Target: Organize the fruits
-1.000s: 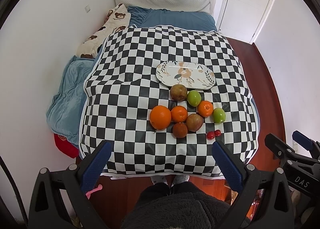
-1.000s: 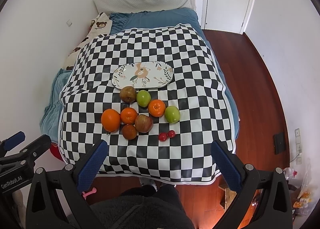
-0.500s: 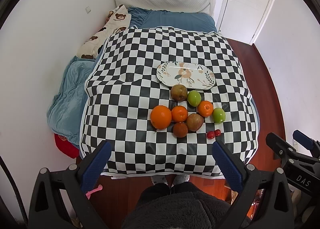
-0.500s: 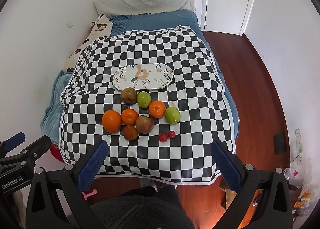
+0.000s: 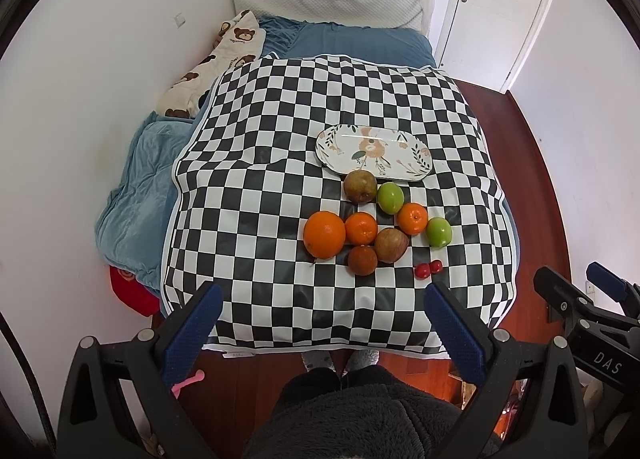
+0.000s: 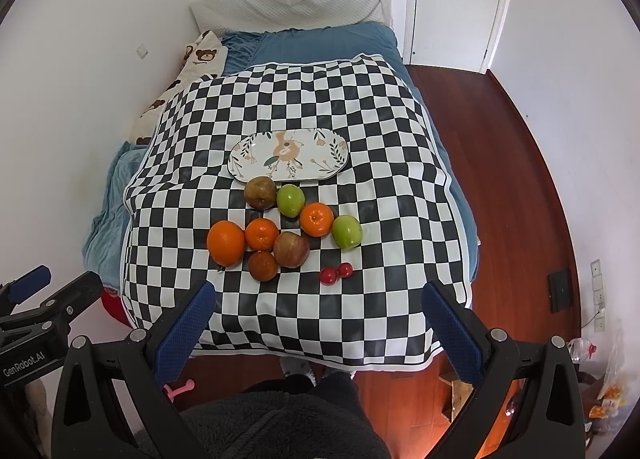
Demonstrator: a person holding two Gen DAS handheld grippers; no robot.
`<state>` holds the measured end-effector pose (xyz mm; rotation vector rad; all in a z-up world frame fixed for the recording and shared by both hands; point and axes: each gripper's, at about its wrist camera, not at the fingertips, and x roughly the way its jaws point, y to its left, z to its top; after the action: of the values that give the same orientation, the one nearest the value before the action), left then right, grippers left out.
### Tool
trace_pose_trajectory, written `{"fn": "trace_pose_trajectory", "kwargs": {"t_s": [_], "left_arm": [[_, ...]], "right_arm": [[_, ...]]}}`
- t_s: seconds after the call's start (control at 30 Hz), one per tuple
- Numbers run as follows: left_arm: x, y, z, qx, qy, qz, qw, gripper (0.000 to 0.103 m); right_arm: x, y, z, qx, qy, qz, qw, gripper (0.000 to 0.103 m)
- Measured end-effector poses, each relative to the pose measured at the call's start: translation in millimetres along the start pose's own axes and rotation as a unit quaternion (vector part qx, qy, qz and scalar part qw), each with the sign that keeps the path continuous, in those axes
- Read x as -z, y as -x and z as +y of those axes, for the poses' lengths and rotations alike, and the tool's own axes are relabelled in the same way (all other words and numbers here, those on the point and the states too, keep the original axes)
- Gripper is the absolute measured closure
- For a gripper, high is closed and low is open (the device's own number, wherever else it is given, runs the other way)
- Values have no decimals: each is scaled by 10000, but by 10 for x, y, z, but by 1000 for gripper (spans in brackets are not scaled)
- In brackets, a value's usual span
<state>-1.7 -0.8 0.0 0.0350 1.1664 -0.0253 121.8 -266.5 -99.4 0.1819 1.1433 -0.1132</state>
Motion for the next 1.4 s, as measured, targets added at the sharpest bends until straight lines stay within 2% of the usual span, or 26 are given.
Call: {"fn": "trace_pose_trajectory", "kwargs": {"t_s": [0.97,1.07,1.2,1.23,1.33,1.37,1.4], "left_arm": [[3,5,4,-6,34,-78,10000,0],[-171,-6,-195,36,158,-250,9996,0],[-385,-142,-172,-33,308,-249,9992,0],[-441,-209,-120,-158,347,-240,9990,0],[-569,-579,33,-425,418,-26,9982,0],[-564,-735,148,-464,440,117,9979,0],[-598,-881,188,-415,453,263,9978,0]], "right_arm": [[37,52,-16,-46,-15,-37,10000,0],[-137,73,-27,-185,-110,-79,9997,0],[-201,-210,-112,-432,-286,11,9987,0],[-249,-325,-123,-516,-336,103,9981,0],[-284,-805,-166,-825,-434,417,9948,0],[-174,-985,-223,-916,-455,534,9933,0],[-211,-1155,-219,-1030,-483,647,9914,0]]}}
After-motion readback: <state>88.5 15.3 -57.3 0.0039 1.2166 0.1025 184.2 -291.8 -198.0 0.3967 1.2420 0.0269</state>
